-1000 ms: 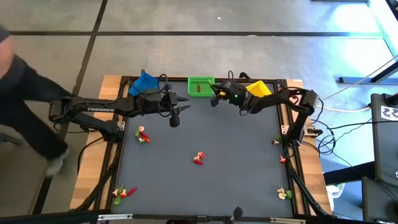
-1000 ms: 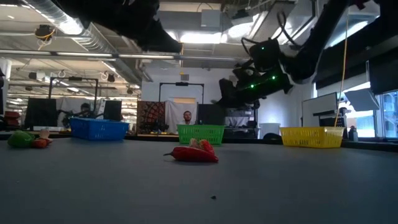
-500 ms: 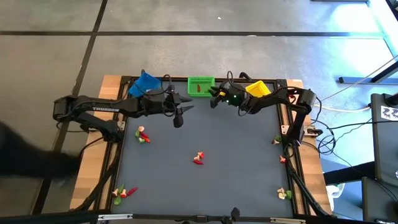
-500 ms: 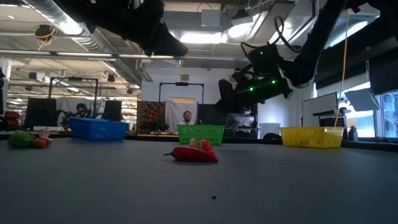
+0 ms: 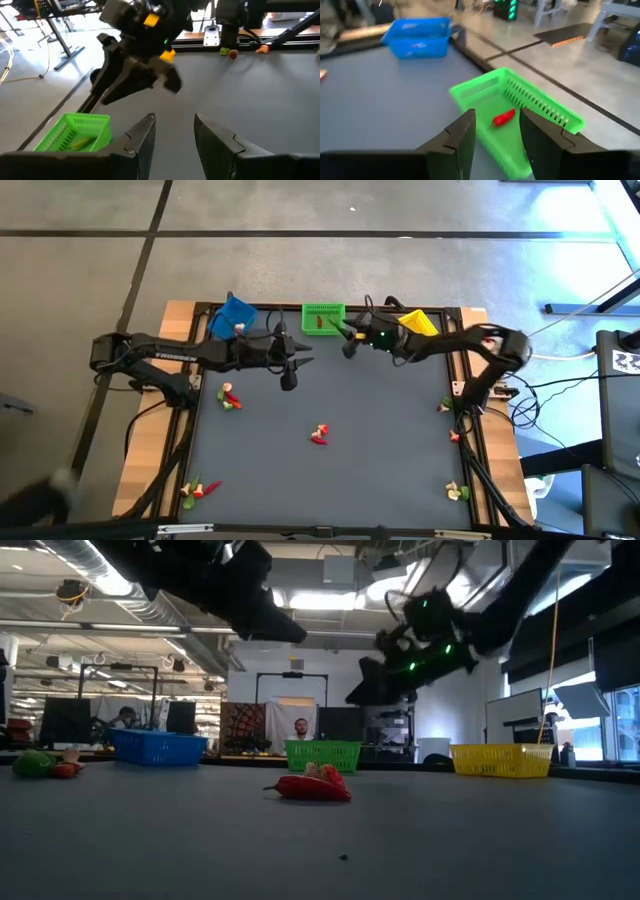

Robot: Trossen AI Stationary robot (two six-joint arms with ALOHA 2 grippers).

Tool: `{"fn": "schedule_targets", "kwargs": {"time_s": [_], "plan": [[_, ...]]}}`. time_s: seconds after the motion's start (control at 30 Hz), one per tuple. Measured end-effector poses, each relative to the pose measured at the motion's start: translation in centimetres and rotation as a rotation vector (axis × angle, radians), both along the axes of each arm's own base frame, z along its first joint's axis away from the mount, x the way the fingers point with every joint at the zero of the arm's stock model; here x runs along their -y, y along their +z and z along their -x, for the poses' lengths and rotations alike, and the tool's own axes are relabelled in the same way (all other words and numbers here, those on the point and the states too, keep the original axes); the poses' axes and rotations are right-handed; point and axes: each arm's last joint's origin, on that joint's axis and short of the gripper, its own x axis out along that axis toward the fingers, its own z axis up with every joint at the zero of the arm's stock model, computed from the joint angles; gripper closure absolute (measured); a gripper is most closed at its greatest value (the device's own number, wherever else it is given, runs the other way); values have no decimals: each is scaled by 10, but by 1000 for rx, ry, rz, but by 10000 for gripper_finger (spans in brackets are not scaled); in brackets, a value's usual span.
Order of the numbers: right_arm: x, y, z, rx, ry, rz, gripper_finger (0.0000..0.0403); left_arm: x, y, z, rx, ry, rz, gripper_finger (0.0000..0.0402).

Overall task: Sort produce into baskets
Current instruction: Put the brown mushroom into the blue bin

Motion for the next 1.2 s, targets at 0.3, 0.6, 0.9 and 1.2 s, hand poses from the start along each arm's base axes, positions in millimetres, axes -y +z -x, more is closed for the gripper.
{"fn": "schedule_targets", "kwargs": {"time_s": [0.3,0.6,0.9,1.2], "plan": [[-56,59,49,-171,101,-97,249,10,0,-2,1,-32,10,270],[-101,87,111,-282,162,-240,249,16,0,-3,2,-50,18,270],[-123,78,145,-458,129,-488,249,16,0,-3,4,-48,23,270],[-133,59,157,-701,18,-700,249,16,0,-3,4,-47,24,270]]}}
